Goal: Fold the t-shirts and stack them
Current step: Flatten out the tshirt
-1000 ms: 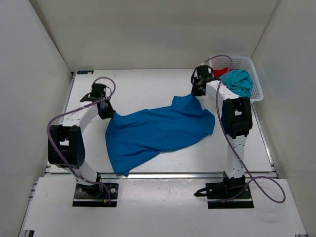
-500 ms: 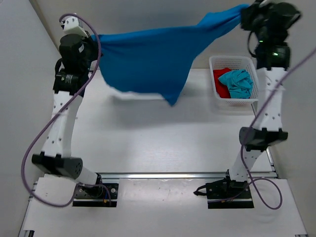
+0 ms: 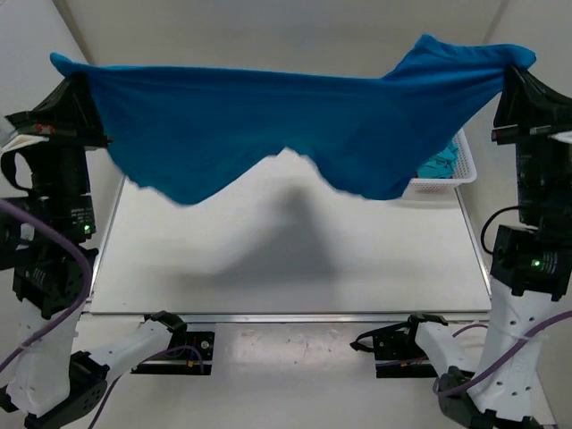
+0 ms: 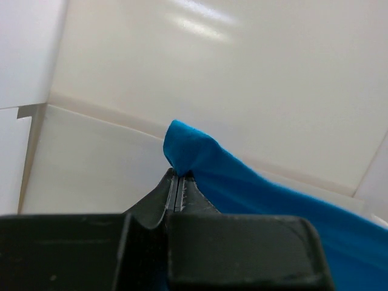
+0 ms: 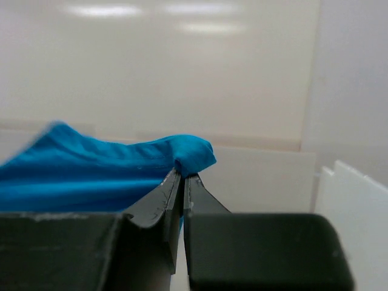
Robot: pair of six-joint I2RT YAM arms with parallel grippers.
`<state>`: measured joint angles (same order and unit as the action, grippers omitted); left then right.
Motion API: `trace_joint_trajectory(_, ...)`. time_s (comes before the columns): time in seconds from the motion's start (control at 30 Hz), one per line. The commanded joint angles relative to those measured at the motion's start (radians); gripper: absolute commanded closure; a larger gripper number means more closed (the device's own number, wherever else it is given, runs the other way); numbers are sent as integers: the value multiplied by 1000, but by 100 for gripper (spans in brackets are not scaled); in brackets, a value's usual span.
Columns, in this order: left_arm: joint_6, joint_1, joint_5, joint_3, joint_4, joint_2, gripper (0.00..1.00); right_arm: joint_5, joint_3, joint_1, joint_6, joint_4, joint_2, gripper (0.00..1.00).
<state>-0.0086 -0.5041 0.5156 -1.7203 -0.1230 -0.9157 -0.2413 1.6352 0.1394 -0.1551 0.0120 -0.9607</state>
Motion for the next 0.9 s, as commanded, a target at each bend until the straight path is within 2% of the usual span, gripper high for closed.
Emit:
trace_joint_trajectory(0.0, 45, -4, 55, -16, -41, -124, 100, 53, -90, 78, -29, -294, 51, 100)
trace_joint_trajectory(0.07, 39, -2, 55, -15, -38, -132, 100, -30, -58, 130, -84, -255, 33, 100)
trace_joint_trajectory(0.17, 38, -1, 55, 7, -4, -140, 100, -65, -63, 173, -119, -256, -3, 100)
trace_joint_trajectory(0.23, 41, 10, 63, 14, 16, -163, 100, -62, -64, 161, -121, -260, -39, 100)
trace_joint_trajectory(0.33, 16, 58, 51, -21, -45, -250, 100, -70, -48, 114, -133, -259, -123, 100)
trace_joint_trajectory(0.47, -150, 212, -92, -22, -142, -392, 100, -85, -20, 83, -174, -228, -300, 100)
trace_joint_trajectory(0.57, -220, 245, -115, 85, -170, -504, 100, -139, -90, 60, -225, -253, -430, 100)
trace_joint_trajectory(0.67, -310, 312, -284, 200, -149, -630, 100, -208, -115, 26, -268, -271, -612, 100)
trace_joint_trajectory(0.73, -340, 340, -305, 212, -123, -748, 100, -281, -33, 6, -279, -235, -747, 100)
trace_joint_trajectory(0.8, -353, 340, -313, 104, -109, -921, 100, -271, 90, -10, -268, -176, -954, 100)
trace_joint_trajectory(0.87, -350, 345, -354, 3, -93, -1035, 100, -280, 356, -21, -233, -33, -1108, 100)
